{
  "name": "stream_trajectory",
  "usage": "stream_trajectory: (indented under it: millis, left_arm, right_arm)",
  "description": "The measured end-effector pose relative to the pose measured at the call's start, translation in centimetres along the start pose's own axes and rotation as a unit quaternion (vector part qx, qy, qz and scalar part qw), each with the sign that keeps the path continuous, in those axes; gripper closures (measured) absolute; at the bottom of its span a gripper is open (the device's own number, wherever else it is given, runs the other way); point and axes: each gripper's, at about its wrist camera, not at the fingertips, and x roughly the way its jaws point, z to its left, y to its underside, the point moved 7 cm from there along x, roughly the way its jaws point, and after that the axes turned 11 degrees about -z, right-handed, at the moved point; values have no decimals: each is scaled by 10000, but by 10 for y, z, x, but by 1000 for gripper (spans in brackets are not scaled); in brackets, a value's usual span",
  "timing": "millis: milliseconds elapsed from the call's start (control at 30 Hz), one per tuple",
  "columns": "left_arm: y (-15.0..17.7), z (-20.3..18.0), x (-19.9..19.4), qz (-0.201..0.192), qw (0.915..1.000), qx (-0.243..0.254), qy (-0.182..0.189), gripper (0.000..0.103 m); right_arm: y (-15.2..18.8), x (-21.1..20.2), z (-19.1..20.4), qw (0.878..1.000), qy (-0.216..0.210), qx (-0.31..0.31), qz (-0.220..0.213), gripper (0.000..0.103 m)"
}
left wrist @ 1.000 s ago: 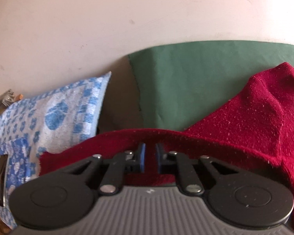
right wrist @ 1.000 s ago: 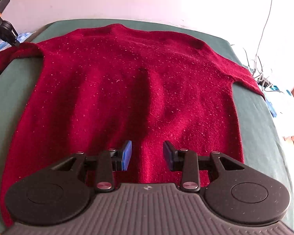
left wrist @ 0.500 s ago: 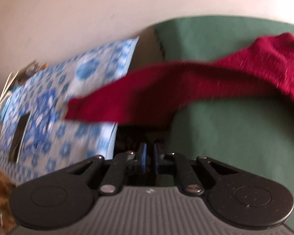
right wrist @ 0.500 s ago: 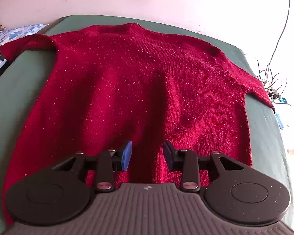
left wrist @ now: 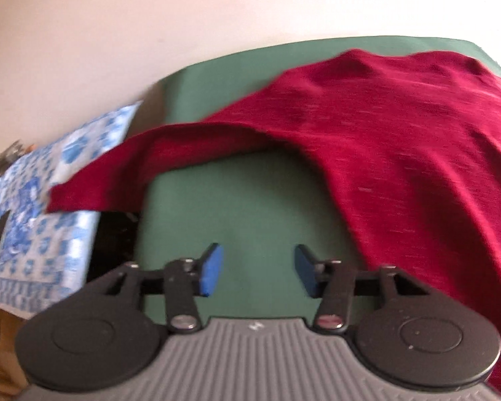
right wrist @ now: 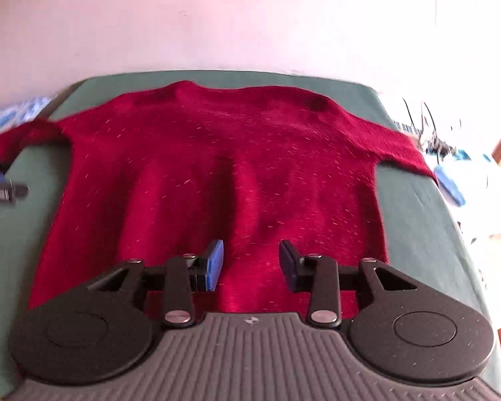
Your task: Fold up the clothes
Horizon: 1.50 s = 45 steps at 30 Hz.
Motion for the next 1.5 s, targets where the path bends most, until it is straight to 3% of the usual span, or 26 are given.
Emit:
stream_trajectory:
  millis: [33, 67, 167, 233, 300, 367, 433, 533, 700, 833, 900, 933, 967, 1067, 1133, 1200, 1233, 1300, 1333, 1367, 1400, 1433, 1500]
  left_arm:
    - [6, -6, -3, 118, 9999, -23, 13, 98]
    - [11, -9, -8, 164, 9998, -85, 59, 96]
    - [31, -15, -30, 174, 9998, -79, 23, 77]
    - [50, -21, -49, 225, 9997, -3, -32, 68]
    - [67, -31, -69, 336, 9993, 4, 138, 62]
    - [85, -49, -89, 459, 9983, 67, 357, 43]
    - [100, -65, -102, 554, 9972, 125, 490, 41]
    - [114, -84, -115, 606, 9970, 33, 487, 37]
    - [113, -104, -116, 724, 9967, -178, 307, 36]
    - [111, -108, -121, 807, 9955, -406, 296, 35]
    - [108, -106, -131, 740, 9960, -415, 288, 28]
    - [107, -104, -136, 702, 9963, -414, 282, 16]
    - [106, -106, -137, 679, 9966, -381, 264, 11]
    - [103, -110, -139, 616, 9975, -265, 206, 15]
    - [106, -114, -131, 688, 9971, -272, 174, 18]
    - [110, -118, -121, 798, 9962, -304, 140, 30]
    - [112, -119, -117, 833, 9957, -382, 132, 30]
    - [110, -120, -117, 683, 9962, -507, 187, 39]
    - [109, -122, -117, 644, 9962, -533, 245, 50]
    - [108, -123, -118, 625, 9958, -587, 324, 68]
    - [107, -125, -119, 608, 9952, -646, 405, 78]
    - [106, -125, -120, 580, 9959, -583, 381, 95]
    - [106, -122, -122, 573, 9960, -540, 425, 98]
  right_arm:
    - [1, 0, -6, 10000, -38, 71, 50, 64]
    - [5, -2, -11, 9999, -96, 72, 108, 64]
    - [21, -10, -27, 9994, -226, -123, 249, 63]
    - [34, -16, -42, 9987, -262, -252, 361, 58]
    - [48, -23, -63, 9979, -258, -286, 522, 58]
    - [63, -30, -84, 9968, -254, -320, 683, 56]
    - [77, -37, -105, 9955, -250, -354, 844, 47]
    - [98, -42, -125, 9905, -641, -34, 1217, 47]
    - [111, -36, -119, 9820, -1262, 232, 1385, 41]
    - [116, -42, -96, 9793, -1551, -514, 1194, 45]
    - [118, -45, -91, 9793, -1571, -763, 1027, 52]
    - [119, -47, -90, 9794, -1588, -768, 982, 55]
    - [119, -48, -90, 9796, -1607, -746, 947, 57]
    - [119, -48, -90, 9829, -1476, -676, 873, 70]
    - [120, -49, -89, 9842, -1429, -596, 863, 88]
    - [121, -50, -92, 9867, -1286, -499, 864, 91]
    - [121, -51, -91, 9873, -1236, -475, 879, 94]
    - [121, -53, -93, 9888, -1111, -452, 885, 96]
    - [119, -53, -96, 9898, -1032, -461, 868, 97]
    - [118, -54, -100, 9907, -953, -470, 852, 99]
    - [117, -55, -103, 9915, -873, -480, 835, 100]
    - [116, -55, -107, 9923, -794, -489, 818, 100]
    - [114, -57, -114, 9936, -635, -507, 785, 100]
